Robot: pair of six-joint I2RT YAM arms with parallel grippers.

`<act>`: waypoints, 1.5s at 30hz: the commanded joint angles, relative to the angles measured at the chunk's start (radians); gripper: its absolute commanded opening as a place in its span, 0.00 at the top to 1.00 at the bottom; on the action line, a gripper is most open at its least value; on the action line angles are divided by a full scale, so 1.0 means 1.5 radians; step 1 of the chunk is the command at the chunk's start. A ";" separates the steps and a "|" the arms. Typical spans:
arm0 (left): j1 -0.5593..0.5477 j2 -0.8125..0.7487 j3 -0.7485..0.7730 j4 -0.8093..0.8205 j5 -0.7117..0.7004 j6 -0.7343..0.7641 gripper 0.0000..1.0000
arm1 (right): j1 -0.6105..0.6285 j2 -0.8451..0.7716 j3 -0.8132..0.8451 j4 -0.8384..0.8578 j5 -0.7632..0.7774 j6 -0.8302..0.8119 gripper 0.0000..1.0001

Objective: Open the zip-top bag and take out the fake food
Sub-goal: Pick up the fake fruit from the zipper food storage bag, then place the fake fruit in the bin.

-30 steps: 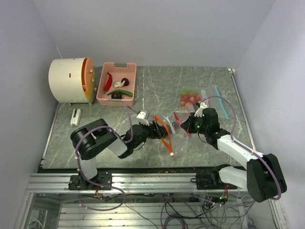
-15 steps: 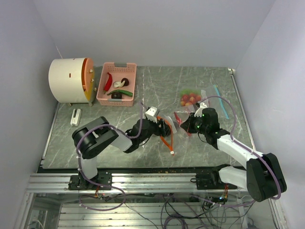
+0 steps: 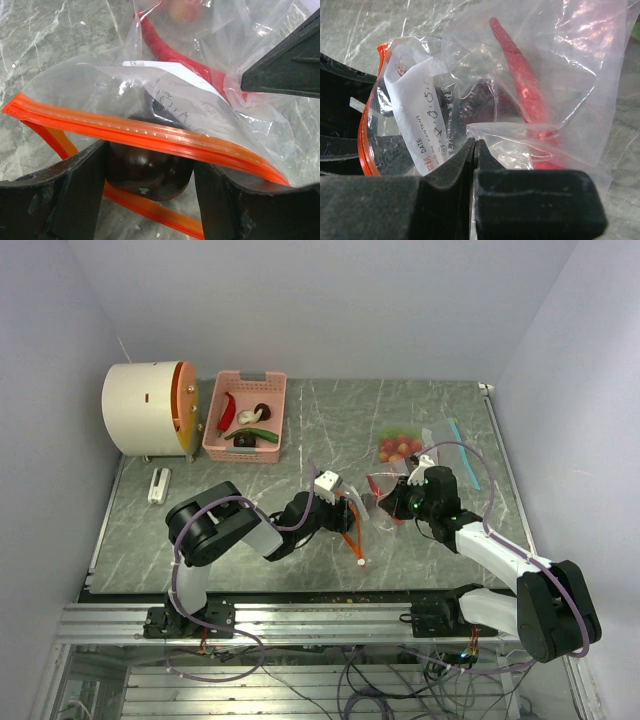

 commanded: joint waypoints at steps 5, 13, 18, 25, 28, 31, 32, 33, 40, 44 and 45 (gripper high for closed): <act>-0.004 -0.073 -0.033 -0.035 0.010 0.015 0.53 | -0.004 0.004 0.005 0.007 0.006 -0.008 1.00; -0.003 -0.250 -0.099 -0.179 -0.026 0.006 0.56 | -0.004 0.007 0.008 0.009 0.010 -0.003 1.00; 0.012 -0.351 -0.088 -0.344 -0.132 0.023 0.57 | -0.005 0.008 0.008 0.014 0.005 -0.001 1.00; 0.105 -0.419 -0.022 -0.481 -0.226 0.016 0.56 | -0.005 0.008 0.010 0.013 0.003 -0.001 1.00; 0.142 -0.415 0.024 -0.524 -0.266 0.035 0.55 | -0.004 0.007 0.008 0.013 0.002 -0.001 1.00; 0.181 -0.402 0.067 -0.539 -0.279 0.051 0.55 | -0.005 0.006 0.004 0.015 0.005 -0.002 1.00; 0.198 -0.398 0.086 -0.542 -0.279 0.056 0.55 | -0.005 0.008 0.001 0.017 0.006 -0.003 1.00; 0.205 -0.393 0.096 -0.547 -0.281 0.061 0.55 | -0.004 0.009 -0.001 0.018 0.008 -0.004 1.00; 0.270 -0.318 0.216 -0.591 -0.345 0.092 0.54 | -0.005 0.017 -0.006 0.025 0.005 -0.003 1.00; 0.311 -0.254 0.269 -0.587 -0.327 0.103 0.54 | -0.006 0.021 -0.005 0.027 0.008 -0.006 1.00; 0.320 -0.236 0.285 -0.593 -0.326 0.102 0.54 | -0.006 0.023 -0.006 0.029 0.007 -0.005 1.00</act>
